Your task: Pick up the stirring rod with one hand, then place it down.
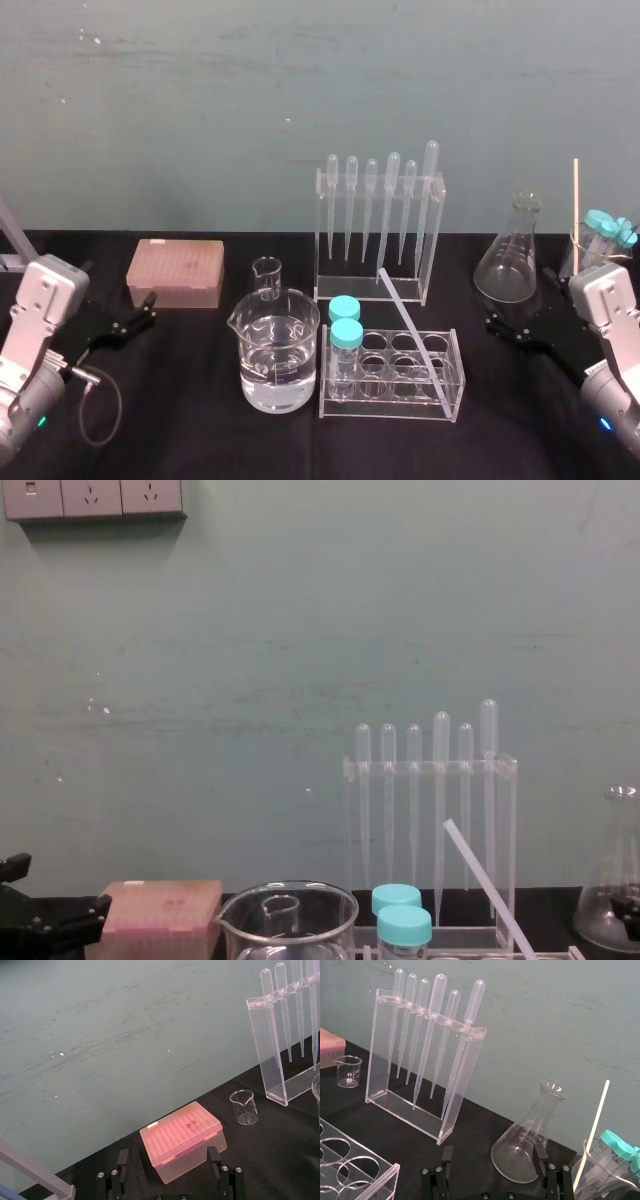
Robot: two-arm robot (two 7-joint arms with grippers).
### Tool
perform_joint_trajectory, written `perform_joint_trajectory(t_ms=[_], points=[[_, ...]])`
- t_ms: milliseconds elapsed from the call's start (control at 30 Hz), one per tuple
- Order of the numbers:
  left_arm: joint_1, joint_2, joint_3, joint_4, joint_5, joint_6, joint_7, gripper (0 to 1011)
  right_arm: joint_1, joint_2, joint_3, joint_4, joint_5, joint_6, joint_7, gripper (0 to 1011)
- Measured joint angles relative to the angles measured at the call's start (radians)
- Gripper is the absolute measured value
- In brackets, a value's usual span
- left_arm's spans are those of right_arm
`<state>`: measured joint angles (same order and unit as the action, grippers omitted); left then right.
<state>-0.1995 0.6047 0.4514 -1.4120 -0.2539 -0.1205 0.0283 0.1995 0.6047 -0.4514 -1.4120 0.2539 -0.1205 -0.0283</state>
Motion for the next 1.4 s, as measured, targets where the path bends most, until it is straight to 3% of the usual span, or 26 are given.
perform_joint_trajectory(t_ms=[1400], points=[[0.000, 0.000, 0.000, 0.000, 0.000, 0.000, 0.000, 1000, 0.000, 0.000, 0.000, 0.000, 0.000, 0.000, 0.000, 1000]])
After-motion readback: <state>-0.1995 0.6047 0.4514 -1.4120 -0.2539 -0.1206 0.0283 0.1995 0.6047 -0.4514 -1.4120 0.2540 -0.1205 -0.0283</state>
